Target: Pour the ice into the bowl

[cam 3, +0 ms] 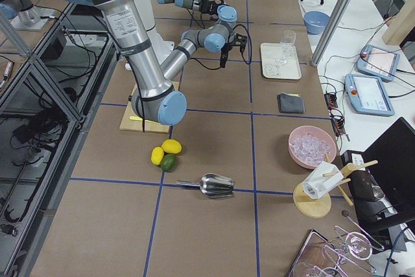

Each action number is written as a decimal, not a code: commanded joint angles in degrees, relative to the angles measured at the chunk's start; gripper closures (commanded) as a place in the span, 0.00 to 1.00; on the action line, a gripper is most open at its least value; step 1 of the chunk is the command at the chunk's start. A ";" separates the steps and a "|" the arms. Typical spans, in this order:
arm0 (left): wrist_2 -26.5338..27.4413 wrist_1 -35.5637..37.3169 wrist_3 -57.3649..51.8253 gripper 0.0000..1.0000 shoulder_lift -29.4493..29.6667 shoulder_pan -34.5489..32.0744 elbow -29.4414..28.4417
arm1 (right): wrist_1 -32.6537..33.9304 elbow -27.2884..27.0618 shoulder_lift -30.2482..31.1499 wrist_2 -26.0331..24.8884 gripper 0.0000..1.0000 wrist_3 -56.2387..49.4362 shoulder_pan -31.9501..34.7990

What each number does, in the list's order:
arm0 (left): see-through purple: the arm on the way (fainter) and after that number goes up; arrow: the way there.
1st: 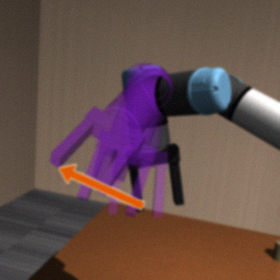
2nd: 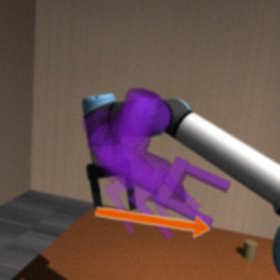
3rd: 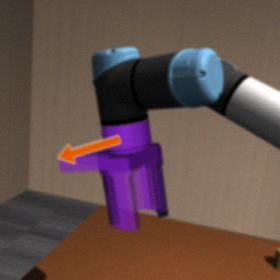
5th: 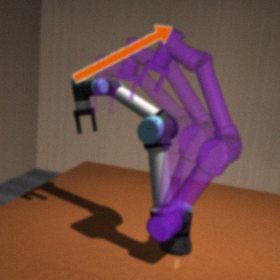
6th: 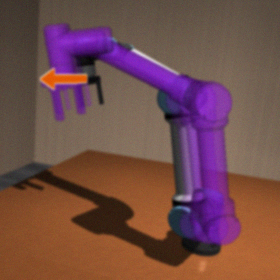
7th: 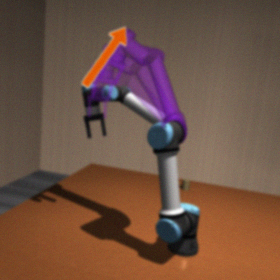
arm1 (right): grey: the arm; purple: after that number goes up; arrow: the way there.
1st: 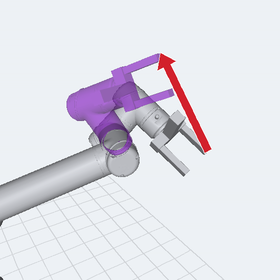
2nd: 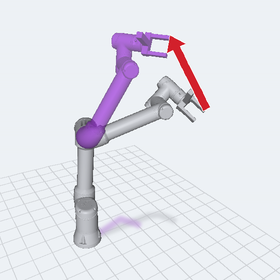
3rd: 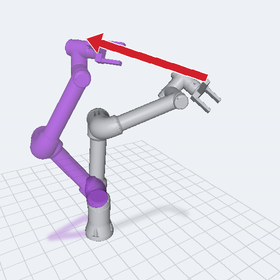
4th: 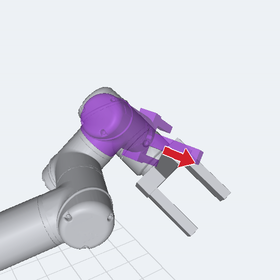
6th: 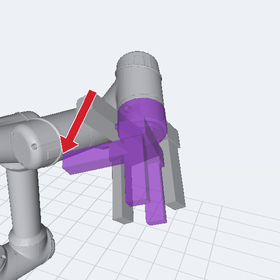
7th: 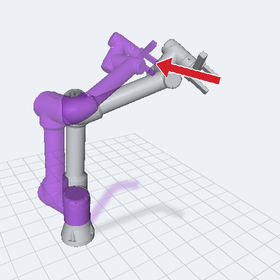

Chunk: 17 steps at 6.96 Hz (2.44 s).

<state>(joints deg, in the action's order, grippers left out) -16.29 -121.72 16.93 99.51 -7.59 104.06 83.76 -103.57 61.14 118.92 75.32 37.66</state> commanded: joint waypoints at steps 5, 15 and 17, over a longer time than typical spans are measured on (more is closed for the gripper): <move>3.02 0.61 -39.54 1.00 0.07 1.27 0.00 | 0.00 0.04 -0.05 0.09 0.00 0.00 0.05; 2.95 -5.16 -48.04 1.00 -0.01 1.62 2.28 | -0.44 0.04 0.04 0.17 0.00 0.00 0.14; -4.94 -6.60 -48.04 1.00 -0.97 1.27 6.92 | -0.44 -0.05 -0.05 0.17 0.00 0.35 0.05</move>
<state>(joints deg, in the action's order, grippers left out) -16.79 -127.51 -31.11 99.06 -6.15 108.36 83.32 -103.55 61.12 119.10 75.41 37.75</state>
